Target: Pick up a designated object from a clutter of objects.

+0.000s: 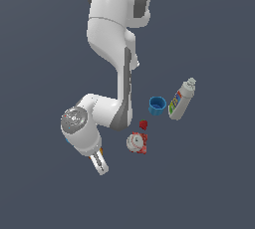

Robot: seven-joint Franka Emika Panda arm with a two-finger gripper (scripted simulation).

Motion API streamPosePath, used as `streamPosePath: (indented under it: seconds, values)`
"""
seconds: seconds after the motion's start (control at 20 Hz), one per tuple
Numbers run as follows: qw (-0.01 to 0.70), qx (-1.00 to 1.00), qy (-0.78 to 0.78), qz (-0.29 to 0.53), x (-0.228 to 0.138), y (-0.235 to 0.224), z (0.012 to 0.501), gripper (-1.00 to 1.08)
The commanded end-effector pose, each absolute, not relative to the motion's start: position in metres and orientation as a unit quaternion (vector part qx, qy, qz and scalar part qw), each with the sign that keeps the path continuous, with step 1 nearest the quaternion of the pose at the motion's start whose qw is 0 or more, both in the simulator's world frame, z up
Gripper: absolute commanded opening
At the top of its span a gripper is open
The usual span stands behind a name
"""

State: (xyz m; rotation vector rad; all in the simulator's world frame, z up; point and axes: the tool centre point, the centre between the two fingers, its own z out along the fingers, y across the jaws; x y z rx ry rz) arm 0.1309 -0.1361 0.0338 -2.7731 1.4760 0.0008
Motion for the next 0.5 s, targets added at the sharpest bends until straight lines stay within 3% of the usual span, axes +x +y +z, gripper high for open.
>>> streamPosePath:
  seconds: [0.0,0.45]
  values:
    - [0.000,-0.883,0.470,0.000,0.131,-0.136,0.034,-1.00]
    - [0.000,-0.883,0.470,0.000,0.120,-0.123,0.054,-1.00]
